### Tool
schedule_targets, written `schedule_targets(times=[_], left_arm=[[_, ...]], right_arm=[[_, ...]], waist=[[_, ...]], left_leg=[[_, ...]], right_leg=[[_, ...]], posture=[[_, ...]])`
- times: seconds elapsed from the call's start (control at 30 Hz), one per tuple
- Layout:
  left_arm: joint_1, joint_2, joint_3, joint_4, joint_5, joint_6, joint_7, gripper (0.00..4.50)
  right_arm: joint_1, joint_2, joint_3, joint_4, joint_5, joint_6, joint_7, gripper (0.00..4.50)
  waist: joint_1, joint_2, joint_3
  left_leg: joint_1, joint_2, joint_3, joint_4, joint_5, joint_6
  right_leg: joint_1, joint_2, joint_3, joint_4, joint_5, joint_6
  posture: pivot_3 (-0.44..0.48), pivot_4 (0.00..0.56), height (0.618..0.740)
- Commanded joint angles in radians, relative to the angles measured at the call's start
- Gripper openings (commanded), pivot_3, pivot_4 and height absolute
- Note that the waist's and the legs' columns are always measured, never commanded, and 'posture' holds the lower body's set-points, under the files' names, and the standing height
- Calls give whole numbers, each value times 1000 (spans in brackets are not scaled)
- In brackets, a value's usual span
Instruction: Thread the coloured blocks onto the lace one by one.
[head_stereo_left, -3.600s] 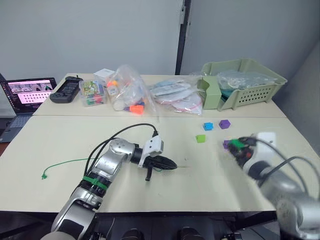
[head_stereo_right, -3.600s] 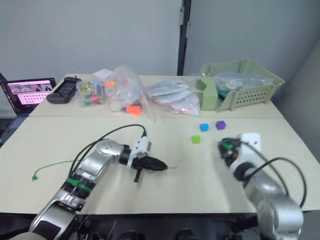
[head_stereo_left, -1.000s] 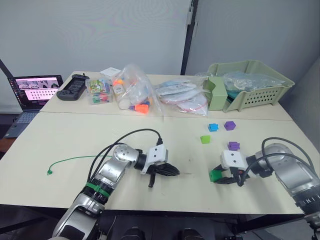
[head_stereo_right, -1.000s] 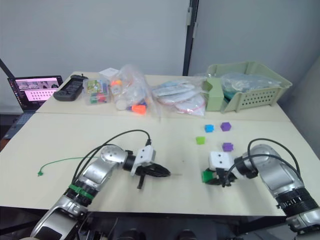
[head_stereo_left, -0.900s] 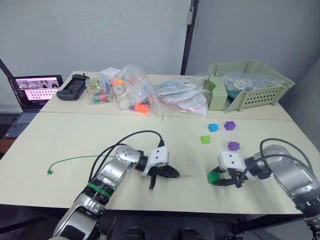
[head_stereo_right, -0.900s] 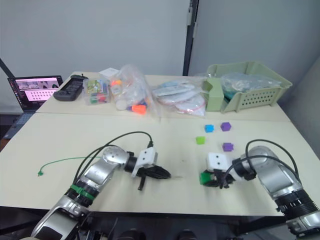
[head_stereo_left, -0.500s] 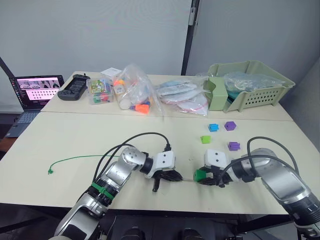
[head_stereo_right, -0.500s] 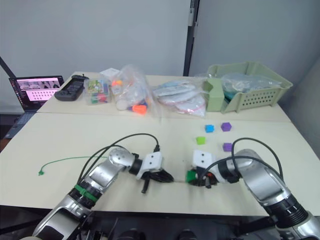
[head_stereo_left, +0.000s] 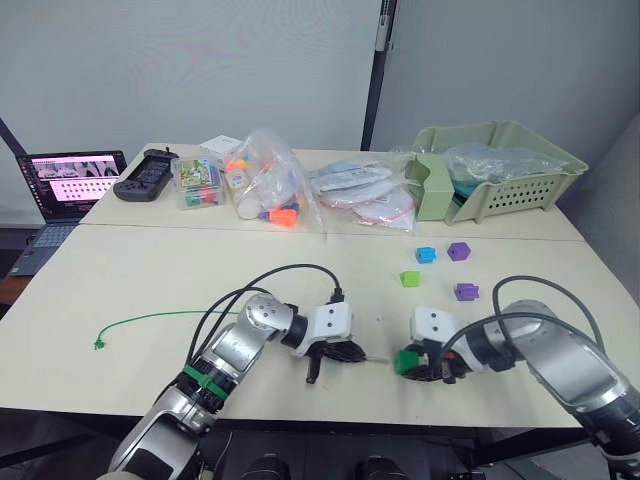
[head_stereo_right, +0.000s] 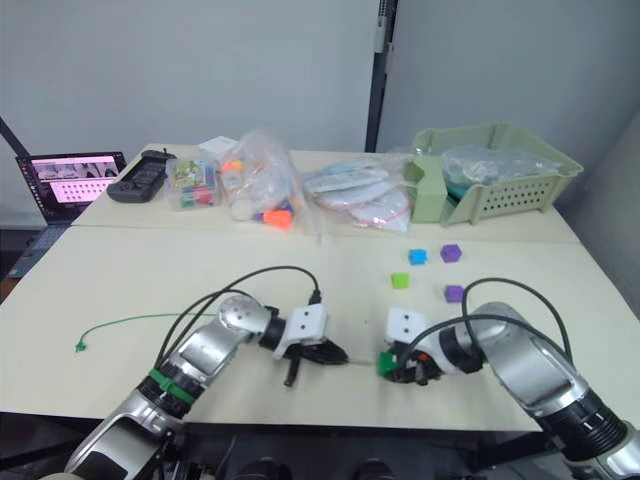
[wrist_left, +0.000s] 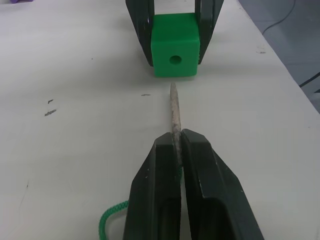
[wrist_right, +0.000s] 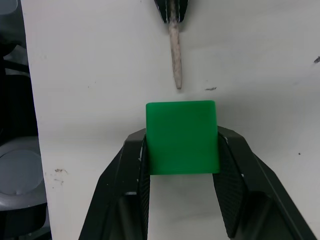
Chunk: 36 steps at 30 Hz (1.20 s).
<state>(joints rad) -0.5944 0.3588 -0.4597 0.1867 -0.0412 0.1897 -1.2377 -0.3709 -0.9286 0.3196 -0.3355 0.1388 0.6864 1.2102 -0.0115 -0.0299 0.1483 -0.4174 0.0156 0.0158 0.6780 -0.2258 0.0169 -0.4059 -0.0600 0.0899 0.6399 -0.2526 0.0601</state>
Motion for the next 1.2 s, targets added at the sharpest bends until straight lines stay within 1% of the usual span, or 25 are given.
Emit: schedule_targets(times=[0.03, 0.2, 0.57, 0.83, 0.93, 1.07, 1.13, 1.2], left_arm=[[-17, -5, 8, -35, -14, -8, -3, 0], [-17, -24, -2, -38, -11, -2, 5, 0], [-52, -81, -24, 18, 3, -17, 10, 0], [-107, -176, -56, 116, 30, -24, 38, 0], [-110, -184, -64, 122, 45, -24, 39, 0], [-102, -197, -52, 110, 20, 27, 37, 0], [-100, -201, -43, 102, 10, 55, 42, 742], [-99, -195, -41, 87, 4, 77, 35, 1331]], right_arm=[[8, 1, -3, -20, -6, -20, -20, 1187], [11, 6, 27, -5, -22, -25, -32, 1187], [28, 8, 32, 12, -24, -44, -41, 1187], [32, 17, 30, 7, -19, -37, -47, 1187], [49, 12, 20, 5, -14, -31, -51, 1187], [64, 6, 10, 6, -15, -36, -50, 1187], [64, 6, 6, 7, -14, -35, -49, 1187], [60, 7, 4, 13, -14, -34, -49, 1187]], waist=[[1, 0, 0], [0, 0, 0], [-1, 0, 0], [-3, 0, 0], [-2, 0, 0], [0, 0, 0], [0, 0, 0], [0, 0, 0]], left_leg=[[0, 0, 0, 0, 0, 0], [0, 0, 0, 0, 0, 0], [1, 0, 1, 0, 0, 0], [1, 0, 1, 0, 0, 0], [2, 0, 0, 0, 0, 0], [2, 0, 1, 1, 0, 0], [2, 0, 0, 1, 0, 0], [2, 0, 0, 1, 0, 0]], right_leg=[[0, 0, 0, 0, 0, 0], [0, 0, 0, 0, 0, 0], [1, 0, 0, 0, 0, 0], [1, 1, 0, 0, 0, 0], [2, 1, 0, 0, 0, -1], [2, 1, 0, 0, 0, 0], [2, 1, 0, 0, 0, 0], [2, 1, 0, 0, -1, 0]], posture=[[0, 150, 734], [0, 150, 734], [0, 150, 734], [0, 150, 734], [0, 150, 734], [0, 150, 734], [0, 150, 734], [0, 150, 734]])
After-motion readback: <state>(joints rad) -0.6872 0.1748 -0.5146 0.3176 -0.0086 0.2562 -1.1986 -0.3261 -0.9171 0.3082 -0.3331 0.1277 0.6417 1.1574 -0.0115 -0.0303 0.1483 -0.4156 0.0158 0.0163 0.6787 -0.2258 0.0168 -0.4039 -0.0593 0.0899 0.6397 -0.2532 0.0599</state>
